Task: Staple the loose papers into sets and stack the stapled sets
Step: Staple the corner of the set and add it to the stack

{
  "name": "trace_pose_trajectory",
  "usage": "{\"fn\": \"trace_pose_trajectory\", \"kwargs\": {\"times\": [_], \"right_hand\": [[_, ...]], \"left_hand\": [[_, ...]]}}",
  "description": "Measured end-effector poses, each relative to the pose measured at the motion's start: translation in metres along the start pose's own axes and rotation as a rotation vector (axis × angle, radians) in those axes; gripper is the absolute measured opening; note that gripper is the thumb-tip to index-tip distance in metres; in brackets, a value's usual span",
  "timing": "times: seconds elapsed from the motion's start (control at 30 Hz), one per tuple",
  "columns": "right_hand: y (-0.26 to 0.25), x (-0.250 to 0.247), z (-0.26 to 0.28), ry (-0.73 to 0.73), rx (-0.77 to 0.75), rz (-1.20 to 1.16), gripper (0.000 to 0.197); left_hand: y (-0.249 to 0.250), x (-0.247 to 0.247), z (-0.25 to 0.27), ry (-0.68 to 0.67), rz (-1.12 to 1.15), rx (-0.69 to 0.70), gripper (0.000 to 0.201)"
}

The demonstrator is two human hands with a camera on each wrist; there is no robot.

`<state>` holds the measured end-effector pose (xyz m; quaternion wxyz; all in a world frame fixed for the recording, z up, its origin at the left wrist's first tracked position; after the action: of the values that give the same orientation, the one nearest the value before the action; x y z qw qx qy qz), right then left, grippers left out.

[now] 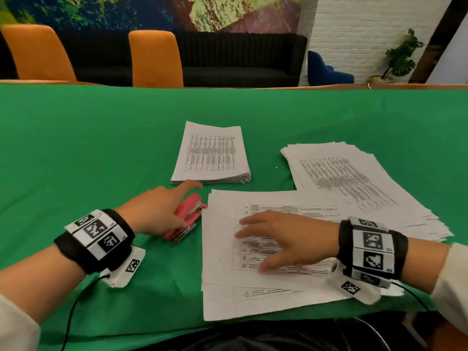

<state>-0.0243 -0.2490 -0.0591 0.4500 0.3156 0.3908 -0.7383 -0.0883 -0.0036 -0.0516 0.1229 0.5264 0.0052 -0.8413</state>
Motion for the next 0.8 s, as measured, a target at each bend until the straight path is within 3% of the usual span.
{"fn": "trace_pose_trajectory", "kwargs": {"times": [0.07, 0.13, 0.27, 0.33, 0.47, 0.57, 0.7, 0.8], "right_hand": [[0.010, 0.004, -0.009, -0.044, 0.078, 0.026, 0.089], [0.014, 0.008, -0.016, -0.102, 0.115, 0.049, 0.097], [0.010, 0.004, -0.021, -0.116, 0.127, 0.063, 0.099], [0.011, 0.003, -0.021, -0.112, 0.131, 0.075, 0.100], [0.018, 0.000, -0.024, -0.094, 0.145, 0.092, 0.109], [0.019, -0.002, -0.024, -0.096, 0.150, 0.088, 0.110], [0.018, -0.002, -0.022, -0.113, 0.111, 0.068, 0.097], [0.019, -0.002, -0.022, -0.110, 0.118, 0.076, 0.099]], "left_hand": [[-0.008, 0.000, -0.001, 0.009, -0.031, -0.006, 0.092], [-0.014, -0.001, -0.003, -0.012, -0.044, -0.024, 0.088], [-0.010, -0.002, 0.001, -0.072, -0.118, -0.041, 0.032], [-0.009, -0.003, 0.004, -0.057, -0.174, -0.069, 0.022], [-0.002, -0.020, 0.012, 0.142, -0.293, -0.171, 0.023], [0.014, -0.030, 0.015, 0.304, -0.241, -0.105, 0.028], [0.044, -0.022, 0.004, 0.236, 0.052, 0.086, 0.021], [0.058, -0.013, -0.010, 0.177, 0.007, 0.096, 0.021]]}}
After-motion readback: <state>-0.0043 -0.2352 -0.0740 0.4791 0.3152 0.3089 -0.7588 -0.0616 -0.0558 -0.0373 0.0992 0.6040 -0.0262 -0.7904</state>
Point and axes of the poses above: each hand's wrist, its own z-axis away from the middle knuckle, its own x-axis out of the palm, y = z × x, the point moved 6 cm from there along -z, towards the middle knuckle, and after that the axes turned 15 degrees about -y, right-handed, at the moved point
